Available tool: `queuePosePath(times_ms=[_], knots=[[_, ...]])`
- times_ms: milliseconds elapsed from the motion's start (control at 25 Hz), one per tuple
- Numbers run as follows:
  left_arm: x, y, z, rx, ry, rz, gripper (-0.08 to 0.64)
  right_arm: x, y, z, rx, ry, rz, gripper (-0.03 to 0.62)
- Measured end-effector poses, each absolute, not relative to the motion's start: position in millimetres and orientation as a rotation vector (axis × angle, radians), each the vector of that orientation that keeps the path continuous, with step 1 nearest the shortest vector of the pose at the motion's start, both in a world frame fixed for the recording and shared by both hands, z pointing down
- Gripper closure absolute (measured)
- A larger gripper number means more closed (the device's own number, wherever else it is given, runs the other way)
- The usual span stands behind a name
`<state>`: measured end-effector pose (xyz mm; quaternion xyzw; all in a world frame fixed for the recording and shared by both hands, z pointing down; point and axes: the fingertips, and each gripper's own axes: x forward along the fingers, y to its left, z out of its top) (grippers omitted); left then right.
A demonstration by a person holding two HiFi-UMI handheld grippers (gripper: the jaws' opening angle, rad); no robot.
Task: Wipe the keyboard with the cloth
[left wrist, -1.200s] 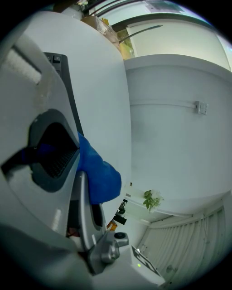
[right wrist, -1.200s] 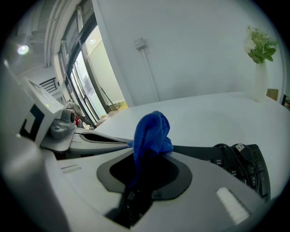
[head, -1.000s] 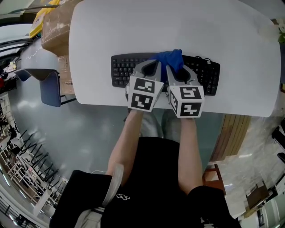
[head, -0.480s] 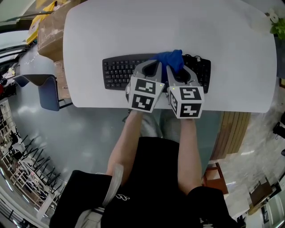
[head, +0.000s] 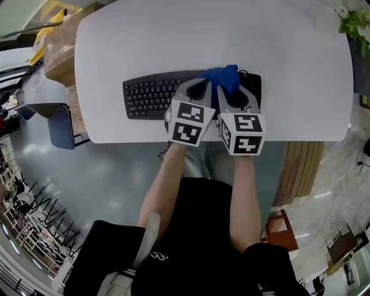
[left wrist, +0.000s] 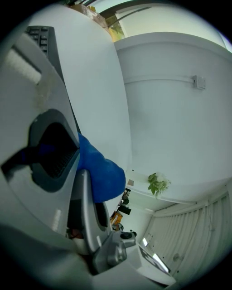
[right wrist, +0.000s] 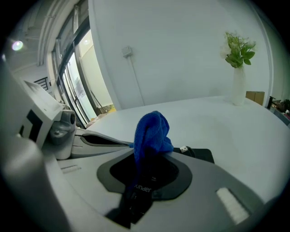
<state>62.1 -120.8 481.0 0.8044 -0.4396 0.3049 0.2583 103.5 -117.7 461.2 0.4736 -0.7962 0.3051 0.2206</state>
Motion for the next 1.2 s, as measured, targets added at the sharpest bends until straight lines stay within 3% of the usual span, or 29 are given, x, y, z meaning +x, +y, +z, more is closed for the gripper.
queuePosePath(times_ms=[1200], knots=[[177.9, -118.8, 473.5, 2.286, -1.063, 0.766, 0.565, 222.9, -112.8, 458.7, 1.534, -2.126, 0.895, 0.5]])
